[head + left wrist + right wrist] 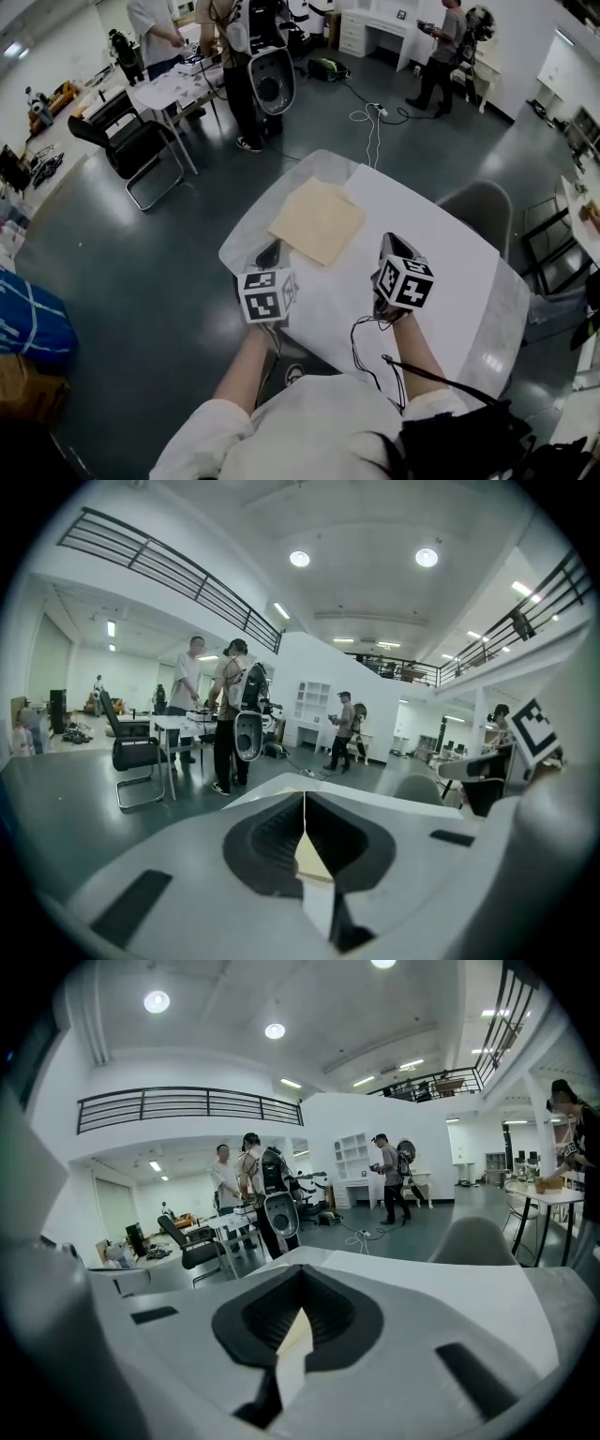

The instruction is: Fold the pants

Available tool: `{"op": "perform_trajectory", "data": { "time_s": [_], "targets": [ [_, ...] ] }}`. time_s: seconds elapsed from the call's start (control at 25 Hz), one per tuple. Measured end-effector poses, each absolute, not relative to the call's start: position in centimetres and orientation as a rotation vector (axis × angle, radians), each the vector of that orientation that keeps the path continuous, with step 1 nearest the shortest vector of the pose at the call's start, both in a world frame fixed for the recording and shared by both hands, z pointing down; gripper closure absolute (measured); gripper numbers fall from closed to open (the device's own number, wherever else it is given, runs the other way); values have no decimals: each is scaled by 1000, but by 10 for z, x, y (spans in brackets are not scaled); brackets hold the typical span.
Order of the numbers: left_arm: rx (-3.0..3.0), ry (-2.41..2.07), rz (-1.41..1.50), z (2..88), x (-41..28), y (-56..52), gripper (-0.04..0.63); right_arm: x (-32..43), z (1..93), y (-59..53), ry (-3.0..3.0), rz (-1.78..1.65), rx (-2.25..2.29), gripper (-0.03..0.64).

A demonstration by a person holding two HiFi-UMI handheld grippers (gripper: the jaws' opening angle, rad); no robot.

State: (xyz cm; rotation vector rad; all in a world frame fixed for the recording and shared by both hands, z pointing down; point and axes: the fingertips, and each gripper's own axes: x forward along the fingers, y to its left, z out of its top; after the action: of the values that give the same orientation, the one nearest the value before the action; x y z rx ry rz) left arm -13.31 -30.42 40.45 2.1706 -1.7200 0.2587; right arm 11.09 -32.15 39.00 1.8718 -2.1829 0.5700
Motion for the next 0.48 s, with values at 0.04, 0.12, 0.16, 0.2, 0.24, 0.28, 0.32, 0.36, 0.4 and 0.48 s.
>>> {"op": "perform_trajectory", "data": {
  "time_s": [0.04, 0.12, 0.16, 0.2, 0.24, 0.28, 0.32, 0.36, 0.4, 0.48],
  "targets": [
    [2176, -1718, 261, 404, -128, -302, 586, 114, 390, -318, -2184, 572, 1872, 624],
    [2184, -1713, 264, 405, -120, -300, 586, 120, 393, -312, -2184, 581, 1875, 624],
    [2185, -1710, 266, 406, -116, -299, 586, 124, 395, -310, -2182, 586, 1876, 625],
    [2186, -1709, 269, 407, -112, -298, 586, 127, 396, -308, -2181, 590, 1877, 624],
    [2186, -1708, 272, 408, -110, -297, 586, 129, 397, -307, -2181, 592, 1877, 626],
    [2185, -1709, 275, 409, -108, -296, 586, 131, 397, -306, -2182, 591, 1876, 625],
    [2183, -1711, 278, 410, -107, -295, 586, 131, 397, -306, -2184, 588, 1875, 625],
    [2181, -1713, 280, 410, -107, -295, 586, 132, 397, -305, -2186, 582, 1872, 625],
    [2179, -1714, 282, 411, -106, -294, 586, 131, 396, -304, -2188, 575, 1869, 626],
    [2176, -1715, 283, 411, -106, -294, 586, 130, 395, -305, -2190, 563, 1863, 626]
  ]
}}
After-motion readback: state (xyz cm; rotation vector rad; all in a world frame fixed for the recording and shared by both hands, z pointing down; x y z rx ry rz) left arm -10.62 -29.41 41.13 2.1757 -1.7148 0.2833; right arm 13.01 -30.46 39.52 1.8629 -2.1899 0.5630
